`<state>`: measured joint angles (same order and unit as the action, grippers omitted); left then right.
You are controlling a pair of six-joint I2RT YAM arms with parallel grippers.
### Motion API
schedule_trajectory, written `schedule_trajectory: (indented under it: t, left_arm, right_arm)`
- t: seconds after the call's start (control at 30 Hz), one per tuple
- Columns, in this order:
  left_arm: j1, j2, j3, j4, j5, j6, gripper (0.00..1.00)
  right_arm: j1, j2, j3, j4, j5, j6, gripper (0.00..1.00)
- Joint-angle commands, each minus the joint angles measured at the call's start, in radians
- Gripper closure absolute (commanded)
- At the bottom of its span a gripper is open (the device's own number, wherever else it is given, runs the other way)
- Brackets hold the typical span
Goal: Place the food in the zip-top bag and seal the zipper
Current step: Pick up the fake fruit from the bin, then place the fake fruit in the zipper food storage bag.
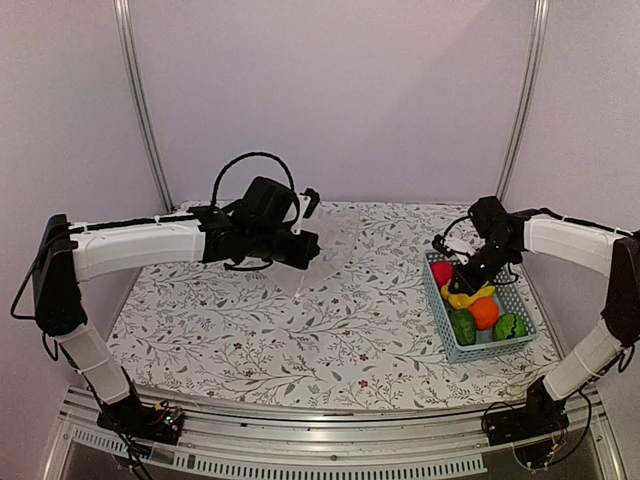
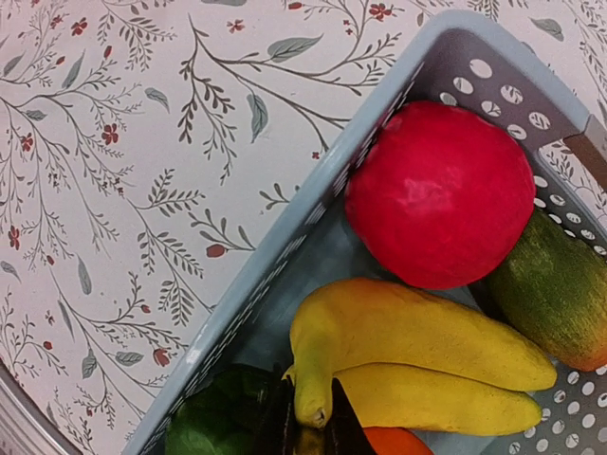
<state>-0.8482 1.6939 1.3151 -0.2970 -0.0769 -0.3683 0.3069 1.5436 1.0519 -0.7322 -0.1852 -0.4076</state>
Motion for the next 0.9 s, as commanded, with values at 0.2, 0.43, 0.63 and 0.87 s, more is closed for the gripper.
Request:
schedule_trajectory:
  t: [0.2, 0.43, 0.63, 0.87]
  left_arm:
    - [0.009, -0.009, 0.025, 0.007, 0.061, 0.032, 1.0]
    - [0.01, -0.025, 0.02, 0.024, 0.061, 0.064, 1.0]
    - [0.012, -0.016, -0.007, 0.085, 0.08, 0.094, 1.0]
    - [0.006, -0.025, 0.026, 0.132, 0.08, -0.013, 1.0]
  right_arm:
    - [-0.009, -0.194, 0.114, -0.153, -0.139, -0.042, 1.0]
    - [-0.012, -0.224, 0.194, -0.239, -0.437, -0.065, 1.0]
    - [-0.012, -0.279, 0.281, -0.237, -0.653, -0.112, 1.0]
    - [-0.011, -0.295, 0.371, -0.16, -0.927, -0.097, 1.0]
